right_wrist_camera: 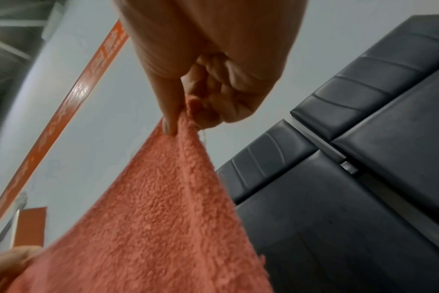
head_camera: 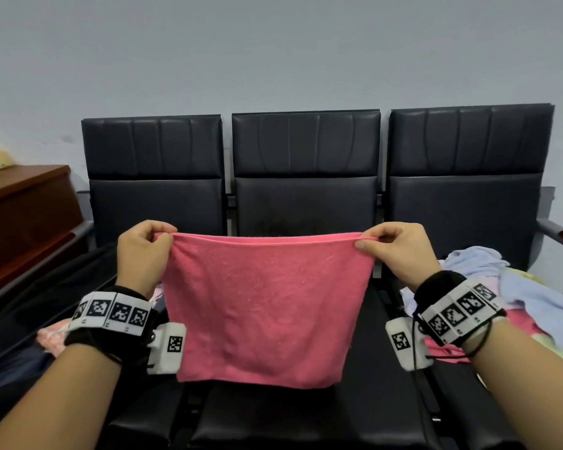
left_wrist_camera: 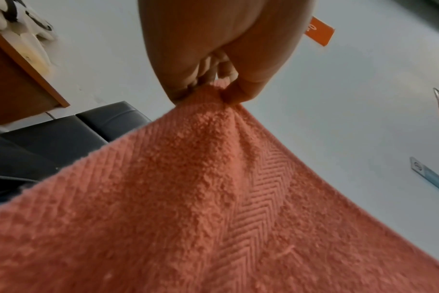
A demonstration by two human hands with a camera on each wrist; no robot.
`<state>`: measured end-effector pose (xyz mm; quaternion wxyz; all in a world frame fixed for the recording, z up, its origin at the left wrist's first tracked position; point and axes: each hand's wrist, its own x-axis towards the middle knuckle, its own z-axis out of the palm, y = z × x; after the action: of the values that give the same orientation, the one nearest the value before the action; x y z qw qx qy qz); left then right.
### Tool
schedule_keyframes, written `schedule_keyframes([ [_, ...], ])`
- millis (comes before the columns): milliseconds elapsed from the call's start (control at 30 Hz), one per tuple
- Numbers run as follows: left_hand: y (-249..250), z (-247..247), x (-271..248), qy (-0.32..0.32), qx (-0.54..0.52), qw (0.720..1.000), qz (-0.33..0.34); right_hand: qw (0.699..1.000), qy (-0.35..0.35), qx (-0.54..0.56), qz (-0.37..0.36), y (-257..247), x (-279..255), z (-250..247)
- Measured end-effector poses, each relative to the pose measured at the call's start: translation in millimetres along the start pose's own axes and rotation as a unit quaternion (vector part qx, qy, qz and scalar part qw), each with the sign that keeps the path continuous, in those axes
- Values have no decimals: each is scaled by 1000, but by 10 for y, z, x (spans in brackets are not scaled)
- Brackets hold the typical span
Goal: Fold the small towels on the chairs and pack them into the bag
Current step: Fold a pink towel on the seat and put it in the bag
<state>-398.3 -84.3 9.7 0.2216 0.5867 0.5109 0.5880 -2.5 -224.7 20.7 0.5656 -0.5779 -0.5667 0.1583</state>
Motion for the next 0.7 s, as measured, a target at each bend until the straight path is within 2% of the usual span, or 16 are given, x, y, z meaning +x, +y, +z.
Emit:
schedule_keyframes([
  [200,-27,93,46,-13,14,1000,-12,1000,19,-14,-5,146,125,-73],
  [267,-91,210,70,-39,19,999,-27,998,39,-27,29,252,216,-21],
  [333,-172,343,94,-71,26,996,-37,995,54,8,84,353,292,54],
  [400,-226,472,128,-95,30,994,-37,992,70,19,100,435,365,112],
  [500,-211,605,228,-75,15,996,-40,994,89,-2,62,421,495,112],
  [633,-94,638,369,-40,-10,999,17,993,110,39,3,286,573,-1],
  [700,-84,621,357,-39,-38,998,22,995,96,38,-8,276,513,-56],
])
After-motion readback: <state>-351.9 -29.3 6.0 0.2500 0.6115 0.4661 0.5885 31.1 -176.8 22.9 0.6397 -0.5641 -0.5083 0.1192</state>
